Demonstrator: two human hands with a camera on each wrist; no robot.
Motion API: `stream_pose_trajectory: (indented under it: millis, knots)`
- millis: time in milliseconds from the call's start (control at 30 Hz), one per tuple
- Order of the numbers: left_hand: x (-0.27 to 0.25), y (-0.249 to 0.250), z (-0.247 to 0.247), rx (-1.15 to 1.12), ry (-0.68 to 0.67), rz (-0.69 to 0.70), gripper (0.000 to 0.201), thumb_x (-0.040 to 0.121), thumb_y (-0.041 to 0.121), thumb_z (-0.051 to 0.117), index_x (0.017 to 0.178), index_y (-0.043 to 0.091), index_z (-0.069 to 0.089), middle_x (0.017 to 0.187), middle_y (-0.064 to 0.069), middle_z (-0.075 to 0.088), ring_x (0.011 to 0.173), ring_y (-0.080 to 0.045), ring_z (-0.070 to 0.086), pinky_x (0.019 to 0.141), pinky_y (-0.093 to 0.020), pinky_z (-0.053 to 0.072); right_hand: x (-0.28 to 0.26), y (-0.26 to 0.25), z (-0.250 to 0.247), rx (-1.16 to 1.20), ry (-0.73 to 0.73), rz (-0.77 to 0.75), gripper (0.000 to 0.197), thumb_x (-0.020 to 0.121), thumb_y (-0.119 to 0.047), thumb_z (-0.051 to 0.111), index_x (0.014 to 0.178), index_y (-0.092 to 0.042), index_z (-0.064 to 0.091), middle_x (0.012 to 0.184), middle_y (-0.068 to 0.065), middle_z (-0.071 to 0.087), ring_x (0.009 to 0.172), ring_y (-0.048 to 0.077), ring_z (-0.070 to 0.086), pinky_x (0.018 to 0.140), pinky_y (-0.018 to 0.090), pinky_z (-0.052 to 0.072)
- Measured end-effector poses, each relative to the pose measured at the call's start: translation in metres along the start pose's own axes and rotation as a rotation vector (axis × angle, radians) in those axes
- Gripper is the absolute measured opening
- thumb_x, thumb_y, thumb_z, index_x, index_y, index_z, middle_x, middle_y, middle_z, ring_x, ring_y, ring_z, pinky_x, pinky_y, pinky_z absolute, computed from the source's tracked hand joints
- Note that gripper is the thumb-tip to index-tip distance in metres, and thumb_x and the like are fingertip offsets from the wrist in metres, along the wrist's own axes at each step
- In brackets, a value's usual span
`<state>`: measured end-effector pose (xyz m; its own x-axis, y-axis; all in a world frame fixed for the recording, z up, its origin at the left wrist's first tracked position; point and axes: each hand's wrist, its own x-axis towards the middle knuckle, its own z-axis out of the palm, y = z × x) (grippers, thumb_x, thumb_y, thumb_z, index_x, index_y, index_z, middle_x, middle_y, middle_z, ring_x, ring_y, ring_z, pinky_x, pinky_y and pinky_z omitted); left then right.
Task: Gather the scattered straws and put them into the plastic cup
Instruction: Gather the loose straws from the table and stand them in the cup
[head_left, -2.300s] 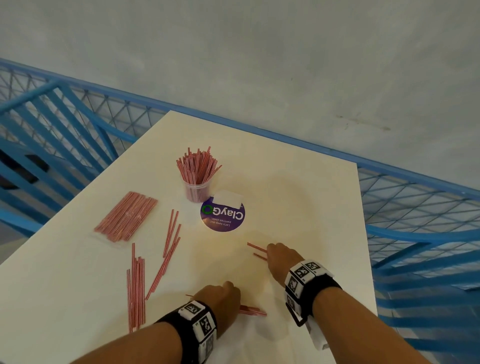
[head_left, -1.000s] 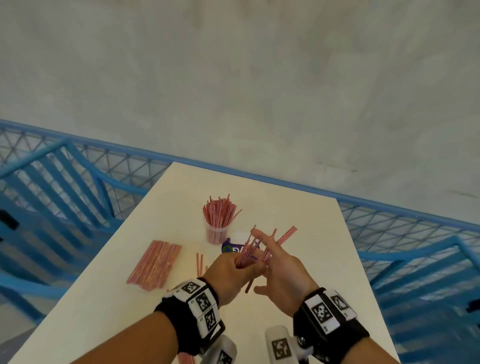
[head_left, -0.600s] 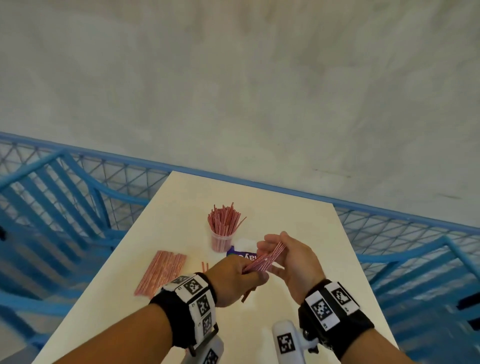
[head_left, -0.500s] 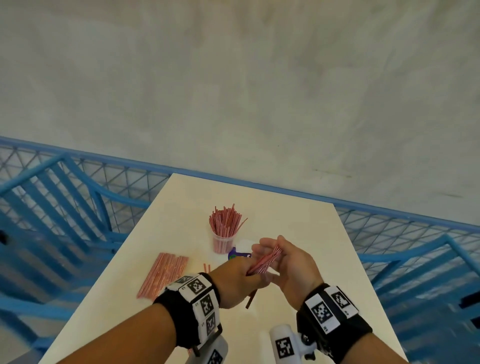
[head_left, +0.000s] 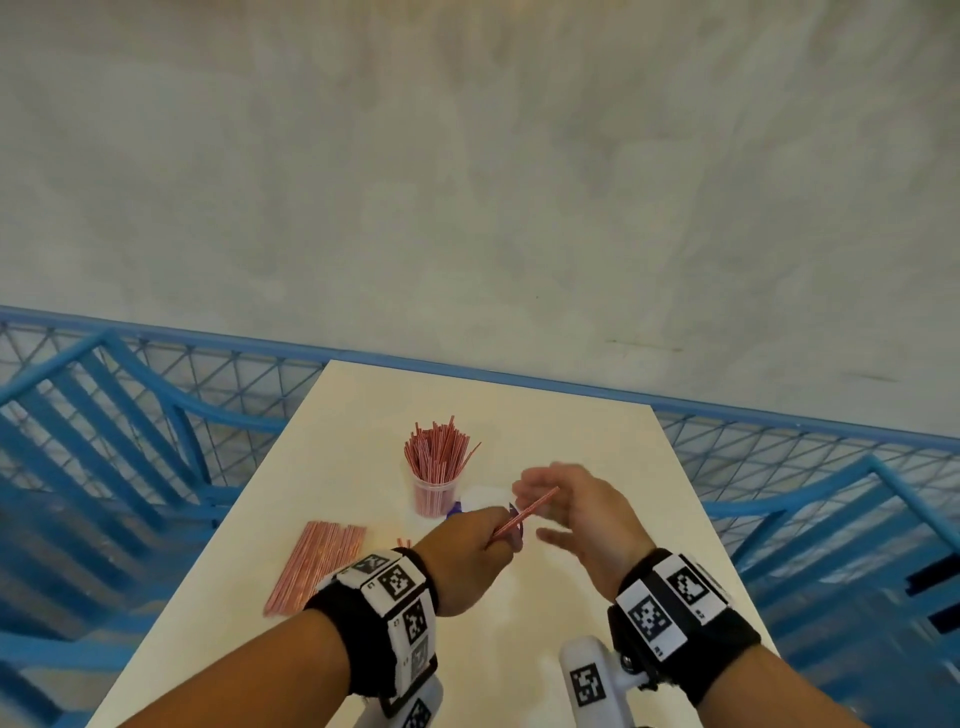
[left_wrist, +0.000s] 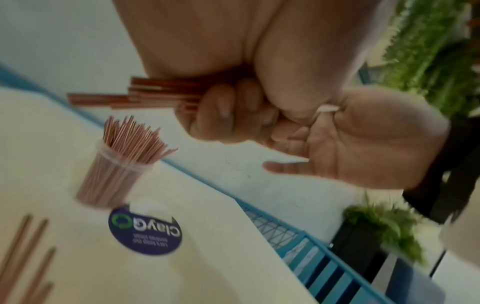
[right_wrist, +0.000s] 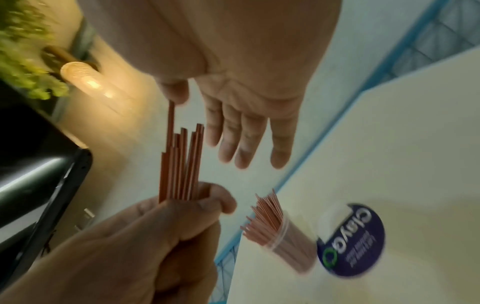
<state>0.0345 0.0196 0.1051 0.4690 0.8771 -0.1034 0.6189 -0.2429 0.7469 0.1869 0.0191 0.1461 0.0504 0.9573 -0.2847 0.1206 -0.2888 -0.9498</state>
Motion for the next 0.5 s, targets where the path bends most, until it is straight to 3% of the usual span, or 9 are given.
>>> stream_pose_trajectory:
  millis: [67,167,200,267,300,333,400,500]
  knots:
    - [0.001,0.001,-0.003,0.143,0.03,0.002,0.015,0.097,0.033,0.041,0.09,0.022,0.048,0.079,0.004,0.053,0.069,-0.015,0.048,0.07,-0.031,0.045,-0.001,-0.007,-0.003,-0.016,0.065,-0.11,0.043,0.097,-0.045,0.034,0.103,-0.018,0.066,0.104,-0.003,0.072,0.105,0.014,0.063,0.096,0.039,0.045]
    - [0.003,0.01,-0.006,0.344,0.091,-0.017,0.032,0.097,0.045,0.039,0.093,0.016,0.053,0.082,-0.001,0.057,0.076,-0.021,0.054,0.073,-0.032,0.046,-0.008,-0.012,0.003,-0.204,0.03,-0.244,0.055,0.093,-0.058,0.027,0.123,-0.023,0.057,0.126,-0.009,0.06,0.119,0.005,0.052,0.106,0.033,0.036]
    - [0.005,0.014,-0.005,0.37,0.118,0.002,0.032,0.097,0.043,0.04,0.091,0.015,0.053,0.083,-0.003,0.059,0.077,-0.023,0.056,0.073,-0.031,0.047,-0.011,-0.011,0.007,-0.291,-0.008,-0.26,0.056,0.094,-0.058,0.027,0.13,-0.023,0.052,0.133,-0.011,0.055,0.119,0.001,0.049,0.106,0.024,0.033]
    - [0.008,0.019,-0.003,0.402,0.147,0.031,0.03,0.095,0.038,0.044,0.094,0.011,0.058,0.091,-0.006,0.066,0.084,-0.026,0.062,0.077,-0.034,0.051,-0.013,-0.007,0.014,-0.395,-0.074,-0.249,0.051,0.098,-0.05,0.024,0.138,-0.023,0.042,0.133,-0.013,0.048,0.108,-0.008,0.048,0.091,0.004,0.03]
    - [0.009,0.02,-0.002,0.414,0.156,0.031,0.029,0.094,0.036,0.045,0.097,0.012,0.06,0.093,-0.007,0.067,0.086,-0.027,0.063,0.079,-0.036,0.052,-0.013,-0.006,0.016,-0.398,-0.098,-0.243,0.049,0.099,-0.047,0.023,0.141,-0.025,0.037,0.135,-0.014,0.046,0.105,-0.009,0.047,0.087,0.0,0.029]
    - [0.009,0.02,-0.001,0.429,0.168,0.021,0.027,0.094,0.036,0.045,0.096,0.013,0.06,0.093,-0.007,0.067,0.086,-0.027,0.063,0.078,-0.036,0.052,-0.012,-0.006,0.015,-0.382,-0.114,-0.243,0.048,0.1,-0.046,0.022,0.142,-0.027,0.034,0.139,-0.014,0.042,0.111,-0.007,0.046,0.091,0.002,0.029]
    - [0.01,0.019,-0.001,0.454,0.197,-0.004,0.027,0.095,0.036,0.043,0.093,0.013,0.058,0.09,-0.008,0.066,0.083,-0.027,0.061,0.075,-0.035,0.051,-0.009,-0.009,0.007,-0.338,-0.076,-0.259,0.051,0.099,-0.046,0.02,0.145,-0.027,0.03,0.149,-0.013,0.035,0.132,0.0,0.034,0.107,0.014,0.02]
    - [0.016,0.02,0.002,0.456,0.223,0.0,0.028,0.094,0.036,0.044,0.094,0.012,0.059,0.09,-0.008,0.066,0.084,-0.028,0.062,0.075,-0.035,0.051,-0.003,-0.009,0.002,-0.311,-0.073,-0.269,0.052,0.099,-0.048,0.019,0.147,-0.03,0.022,0.152,-0.015,0.025,0.135,-0.003,0.021,0.111,0.021,0.013]
